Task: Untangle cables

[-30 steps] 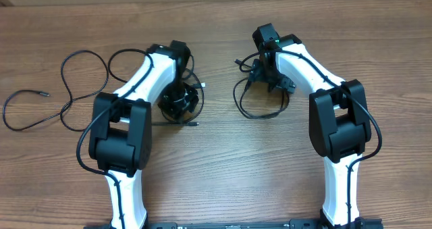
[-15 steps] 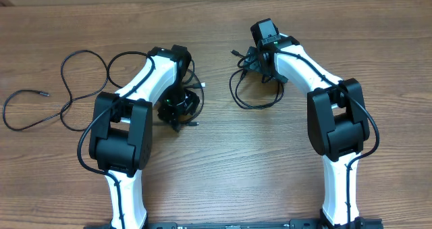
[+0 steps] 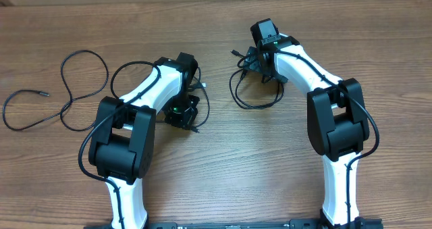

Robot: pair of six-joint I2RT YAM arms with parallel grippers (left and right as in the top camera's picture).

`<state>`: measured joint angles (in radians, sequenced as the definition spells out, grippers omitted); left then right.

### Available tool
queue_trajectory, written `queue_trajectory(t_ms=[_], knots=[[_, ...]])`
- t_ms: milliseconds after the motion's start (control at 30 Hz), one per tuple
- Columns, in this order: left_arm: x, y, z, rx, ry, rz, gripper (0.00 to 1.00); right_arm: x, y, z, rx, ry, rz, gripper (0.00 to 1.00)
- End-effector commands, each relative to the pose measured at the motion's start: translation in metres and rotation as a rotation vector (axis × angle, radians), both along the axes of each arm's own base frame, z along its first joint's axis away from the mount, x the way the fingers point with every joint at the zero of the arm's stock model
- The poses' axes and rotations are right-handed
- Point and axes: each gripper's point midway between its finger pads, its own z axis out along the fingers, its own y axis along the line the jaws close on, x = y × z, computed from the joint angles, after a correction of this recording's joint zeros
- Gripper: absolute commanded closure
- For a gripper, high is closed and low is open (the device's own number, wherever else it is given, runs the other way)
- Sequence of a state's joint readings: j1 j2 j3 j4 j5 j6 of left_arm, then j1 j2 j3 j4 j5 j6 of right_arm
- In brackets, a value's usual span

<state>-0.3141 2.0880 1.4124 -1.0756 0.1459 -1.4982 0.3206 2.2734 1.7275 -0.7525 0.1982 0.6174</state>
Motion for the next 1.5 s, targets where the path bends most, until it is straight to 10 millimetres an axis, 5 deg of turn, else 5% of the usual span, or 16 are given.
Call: queue_trajectory(t_ms=[0, 333, 500, 667, 833, 967, 1200, 1467], knots=[[-0.016, 0.023, -0.027, 0.064, 0.077, -0.040, 0.96, -0.004, -0.001, -0.012, -0.008, 0.022, -0.004, 0.00], [0.064, 0.056, 0.011, -0.081, -0.167, -0.756, 0.96, -0.004, -0.001, -0.012, -0.008, 0.022, -0.004, 0.00], [0.075, 0.063, 0.034, -0.079, -0.182, -0.835, 0.96, -0.004, -0.001, -0.012, -0.008, 0.022, -0.004, 0.00], [0.091, 0.056, 0.066, -0.084, -0.232, -0.839, 0.96, -0.004, -0.001, -0.012, -0.008, 0.022, -0.004, 0.00], [0.113, 0.022, 0.083, -0.134, -0.364, -0.992, 0.96, -0.004, -0.001, -0.012, -0.008, 0.023, -0.004, 0.00], [0.114, 0.002, 0.082, -0.139, -0.390, -1.114, 0.95, -0.004, -0.001, -0.012, -0.008, 0.022, -0.004, 0.00], [0.129, -0.015, 0.082, 0.004, -0.428, -1.199, 0.78, -0.004, -0.001, -0.012, -0.008, 0.023, -0.004, 0.00], [0.106, -0.013, 0.078, -0.049, -0.338, -1.240, 0.84, -0.004, -0.001, -0.012, -0.008, 0.023, -0.004, 0.00]])
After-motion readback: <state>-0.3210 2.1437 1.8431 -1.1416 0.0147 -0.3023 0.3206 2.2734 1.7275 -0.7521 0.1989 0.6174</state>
